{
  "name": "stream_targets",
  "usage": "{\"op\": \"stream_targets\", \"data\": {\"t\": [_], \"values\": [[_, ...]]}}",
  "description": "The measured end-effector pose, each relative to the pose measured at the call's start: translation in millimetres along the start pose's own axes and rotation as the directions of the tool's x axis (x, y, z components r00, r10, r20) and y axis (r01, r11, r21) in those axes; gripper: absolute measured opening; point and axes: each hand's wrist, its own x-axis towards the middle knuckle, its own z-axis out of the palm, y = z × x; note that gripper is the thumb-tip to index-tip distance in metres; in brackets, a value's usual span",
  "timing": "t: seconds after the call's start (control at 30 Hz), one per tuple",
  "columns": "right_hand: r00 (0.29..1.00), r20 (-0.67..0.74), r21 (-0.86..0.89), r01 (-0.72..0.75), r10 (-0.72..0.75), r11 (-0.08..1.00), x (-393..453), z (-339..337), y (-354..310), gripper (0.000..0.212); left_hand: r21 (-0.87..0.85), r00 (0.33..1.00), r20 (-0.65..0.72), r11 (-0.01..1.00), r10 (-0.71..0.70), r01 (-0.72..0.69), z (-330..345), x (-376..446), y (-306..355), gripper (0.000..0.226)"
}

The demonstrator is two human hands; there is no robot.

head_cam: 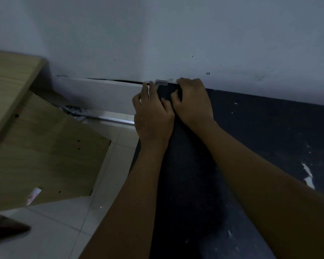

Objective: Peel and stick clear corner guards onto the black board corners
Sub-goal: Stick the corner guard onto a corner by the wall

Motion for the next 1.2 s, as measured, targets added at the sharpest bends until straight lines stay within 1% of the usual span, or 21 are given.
{"op": "stream_targets", "data": {"t": [0.1, 0.2, 0.3, 0.47, 0.63, 0.83, 0.9, 0.93, 1.0, 1.07, 1.13, 1.2], "values": [[0.999, 0.04, 0.013, -0.012, 0.012, 1.0, 0, -3, 0, 0.05, -0.041, 1.0, 0.0, 0.999, -0.026, 0.026, -2, -1, 1, 0.06], [0.999, 0.032, -0.01, 0.039, -0.039, 0.999, 1, -5, -1, 0.054, -0.047, 0.999, 0.0, 0.998, -0.035, 0.035, -2, 0, 2, 0.062], [0.998, 0.038, -0.011, 0.05, -0.049, 0.999, 1, -3, -1, 0.057, -0.046, 1.0, -0.006, 0.998, -0.031, 0.03, -2, -1, 2, 0.061], [0.996, 0.064, -0.108, 0.076, -0.07, 0.991, 5, 2, 3, 0.046, -0.044, 0.999, 0.03, 0.998, -0.044, 0.045, -2, -1, 3, 0.056], [0.999, 0.027, -0.065, 0.036, -0.035, 0.997, 6, 4, 2, 0.042, -0.058, 0.997, 0.054, 0.996, -0.062, 0.065, -1, 1, 1, 0.046], [0.999, 0.038, -0.01, 0.016, -0.016, 1.0, 8, 3, 2, 0.039, -0.166, 0.998, 0.023, 0.984, -0.064, 0.066, -2, 4, 2, 0.039], [0.999, 0.045, 0.013, -0.012, 0.011, 1.0, 9, 3, 2, 0.035, -0.302, 0.993, -0.004, 0.947, -0.12, 0.113, -6, 7, 1, 0.033], [0.998, 0.046, 0.017, -0.033, 0.032, 0.999, 12, 3, 1, 0.033, -0.396, 0.982, 0.003, 0.901, -0.189, 0.174, -9, 10, 0, 0.031], [0.993, 0.056, 0.035, -0.109, 0.107, 0.993, 20, 4, -2, 0.034, -0.529, 0.93, 0.097, 0.772, -0.355, 0.351, -13, 20, 0, 0.026], [0.972, 0.081, 0.07, -0.226, 0.22, 0.972, 32, 6, -7, 0.038, -0.563, 0.872, 0.172, 0.681, -0.459, 0.469, -13, 28, -2, 0.023], [0.944, 0.095, 0.098, -0.325, 0.316, 0.941, 41, 9, -9, 0.036, -0.575, 0.846, 0.197, 0.641, -0.495, 0.509, -11, 33, -4, 0.019], [0.935, 0.079, 0.092, -0.353, 0.347, 0.931, 44, 12, -10, 0.031, -0.582, 0.841, 0.204, 0.629, -0.501, 0.516, -9, 35, -4, 0.014]]}}
